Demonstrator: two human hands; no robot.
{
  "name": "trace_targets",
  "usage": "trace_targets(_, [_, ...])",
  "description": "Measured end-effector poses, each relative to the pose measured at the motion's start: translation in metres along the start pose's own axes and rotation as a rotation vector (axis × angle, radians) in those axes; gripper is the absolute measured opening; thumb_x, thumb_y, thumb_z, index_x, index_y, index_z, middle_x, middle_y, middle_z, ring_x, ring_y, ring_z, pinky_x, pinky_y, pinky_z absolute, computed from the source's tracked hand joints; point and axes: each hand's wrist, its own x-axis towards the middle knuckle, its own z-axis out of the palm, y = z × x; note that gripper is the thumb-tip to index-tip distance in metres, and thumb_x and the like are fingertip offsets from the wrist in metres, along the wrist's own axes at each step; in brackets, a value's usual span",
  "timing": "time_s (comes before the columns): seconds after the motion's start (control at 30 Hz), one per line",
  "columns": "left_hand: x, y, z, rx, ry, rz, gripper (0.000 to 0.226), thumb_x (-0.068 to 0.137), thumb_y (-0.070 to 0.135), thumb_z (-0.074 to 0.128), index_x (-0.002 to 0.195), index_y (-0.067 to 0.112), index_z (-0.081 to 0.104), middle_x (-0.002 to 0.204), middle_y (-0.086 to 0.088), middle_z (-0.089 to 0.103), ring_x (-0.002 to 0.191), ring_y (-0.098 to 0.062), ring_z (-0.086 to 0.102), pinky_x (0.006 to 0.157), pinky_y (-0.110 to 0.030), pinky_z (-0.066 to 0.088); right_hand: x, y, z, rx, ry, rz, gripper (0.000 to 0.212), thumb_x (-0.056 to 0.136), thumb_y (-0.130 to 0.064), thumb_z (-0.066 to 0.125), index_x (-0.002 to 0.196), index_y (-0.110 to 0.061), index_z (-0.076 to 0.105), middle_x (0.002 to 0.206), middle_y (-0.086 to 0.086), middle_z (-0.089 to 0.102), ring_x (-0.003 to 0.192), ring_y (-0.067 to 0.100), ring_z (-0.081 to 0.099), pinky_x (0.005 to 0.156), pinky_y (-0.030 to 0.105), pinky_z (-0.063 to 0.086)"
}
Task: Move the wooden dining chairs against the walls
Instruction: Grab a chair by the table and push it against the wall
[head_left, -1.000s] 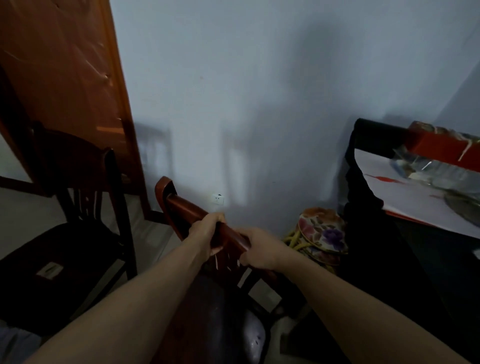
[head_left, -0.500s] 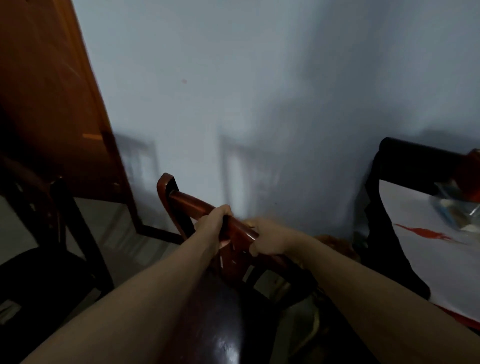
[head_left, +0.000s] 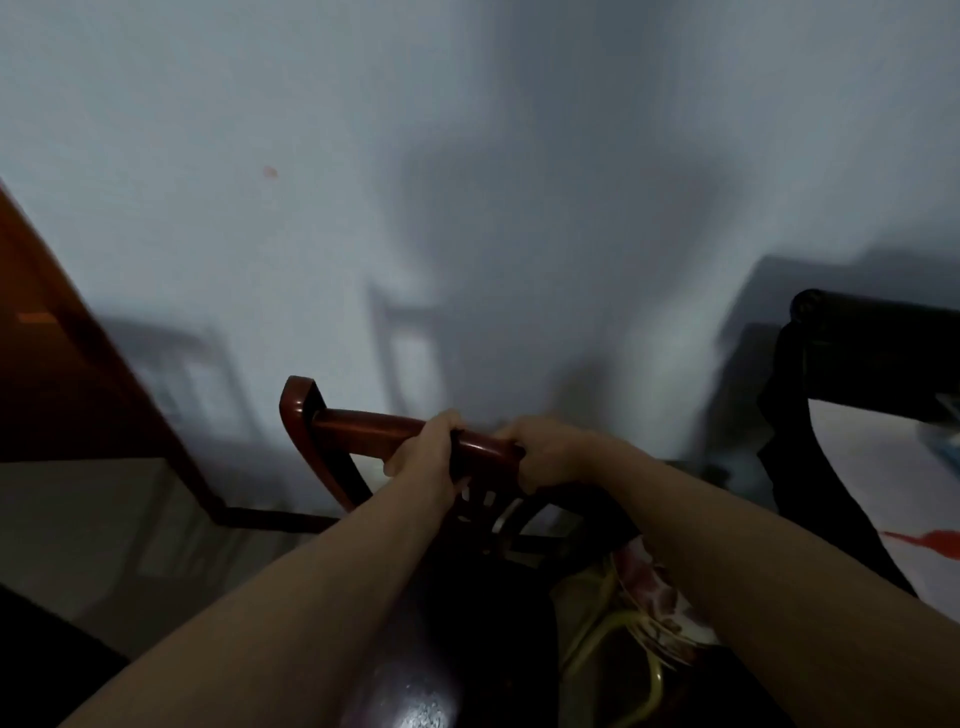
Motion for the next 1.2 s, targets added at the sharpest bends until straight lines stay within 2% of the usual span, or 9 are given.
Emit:
trace_targets(0.1, [0.017, 0.015, 0.008, 0.009, -0.033, -0.011, 0.06, 0.075, 0.013, 0.063, 0.13, -0.004, 0.046, 0.122, -0.018, 0.062, 0.095, -0.026, 0.063, 0.064, -0.033, 0.053, 0.023, 0.002, -0.016, -0.033, -0.011, 0.008, 0.05, 0.068, 0.004, 0.061, 0.113, -0.014, 0.067, 0.105, 0.015, 0.07, 0.095, 0.029, 0.066, 0.081, 0.033, 0.053])
trace_targets(0.17, [0.03, 0.021, 0.016, 0.019, -0.054, -0.022, 0.059, 0.075, 0.014, 0.064, 0.129, -0.004, 0.048, 0.123, -0.017, 0.062, 0.099, -0.026, 0.063, 0.068, -0.034, 0.053, 0.037, 0.009, -0.025, -0.072, -0.015, 0.018, 0.046, 0.07, 0.005, 0.061, 0.112, -0.011, 0.066, 0.101, 0.016, 0.069, 0.088, 0.028, 0.063, 0.073, 0.03, 0.049])
trace_targets(0.37, [0.055, 0.02, 0.052, 0.008, -0.029, -0.053, 0.069, 0.076, 0.017, 0.071, 0.134, -0.004, 0.039, 0.128, -0.019, 0.057, 0.106, -0.027, 0.062, 0.08, -0.036, 0.055, 0.062, 0.04, -0.04, -0.077, -0.036, 0.031, 0.029, 0.081, 0.003, 0.056, 0.106, -0.008, 0.065, 0.08, 0.0, 0.058, 0.079, 0.019, 0.052, 0.057, 0.02, 0.036])
trace_targets(0.43, [0.066, 0.021, 0.065, 0.003, -0.019, -0.059, 0.071, 0.076, 0.016, 0.071, 0.135, -0.005, 0.038, 0.127, -0.019, 0.057, 0.107, -0.027, 0.063, 0.082, -0.036, 0.054, 0.072, 0.051, -0.045, -0.073, -0.033, 0.032, 0.03, 0.083, 0.0, 0.055, 0.111, -0.008, 0.063, 0.09, 0.007, 0.061, 0.082, 0.022, 0.054, 0.062, 0.022, 0.037])
trace_targets(0.57, [0.091, 0.025, 0.092, 0.052, -0.024, -0.066, 0.068, 0.078, 0.019, 0.069, 0.135, -0.004, 0.039, 0.128, -0.019, 0.057, 0.105, -0.027, 0.063, 0.068, -0.034, 0.053, 0.097, 0.077, -0.053, -0.015, 0.009, 0.035, 0.035, 0.085, 0.0, 0.053, 0.118, -0.008, 0.061, 0.112, 0.016, 0.065, 0.099, 0.028, 0.061, 0.074, 0.026, 0.039])
trace_targets(0.7, [0.124, 0.03, 0.119, 0.068, -0.006, -0.079, 0.068, 0.079, 0.022, 0.068, 0.136, -0.001, 0.038, 0.13, -0.02, 0.057, 0.111, -0.031, 0.061, 0.085, -0.041, 0.055, 0.122, 0.104, -0.06, -0.022, 0.123, 0.023, 0.026, 0.085, -0.004, 0.057, 0.111, -0.007, 0.062, 0.111, 0.017, 0.065, 0.102, 0.031, 0.061, 0.074, 0.027, 0.042])
trace_targets(0.83, [0.157, 0.033, 0.139, 0.113, -0.008, -0.087, 0.068, 0.078, 0.025, 0.069, 0.135, 0.001, 0.041, 0.127, -0.019, 0.06, 0.105, -0.031, 0.064, 0.057, -0.039, 0.056, 0.143, 0.129, -0.062, -0.042, 0.245, 0.018, 0.022, 0.08, -0.002, 0.057, 0.101, -0.007, 0.063, 0.104, 0.017, 0.066, 0.096, 0.032, 0.062, 0.067, 0.025, 0.036])
trace_targets(0.97, [0.187, 0.035, 0.154, 0.115, -0.017, -0.093, 0.069, 0.076, 0.025, 0.068, 0.135, 0.0, 0.044, 0.123, -0.02, 0.063, 0.106, -0.035, 0.065, 0.074, -0.046, 0.056, 0.162, 0.146, -0.06, -0.036, 0.321, 0.024, 0.025, 0.075, 0.001, 0.057, 0.098, -0.007, 0.062, 0.105, 0.017, 0.063, 0.097, 0.031, 0.061, 0.075, 0.032, 0.049])
trace_targets(1.2, [0.217, 0.037, 0.163, 0.151, -0.019, -0.103, 0.067, 0.073, 0.026, 0.068, 0.131, 0.001, 0.048, 0.123, -0.02, 0.062, 0.105, -0.036, 0.064, 0.086, -0.052, 0.054, 0.186, 0.157, -0.062, -0.012, 0.322, 0.011, 0.028, 0.074, 0.006, 0.056, 0.101, -0.002, 0.061, 0.11, 0.019, 0.062, 0.101, 0.031, 0.06, 0.082, 0.035, 0.05])
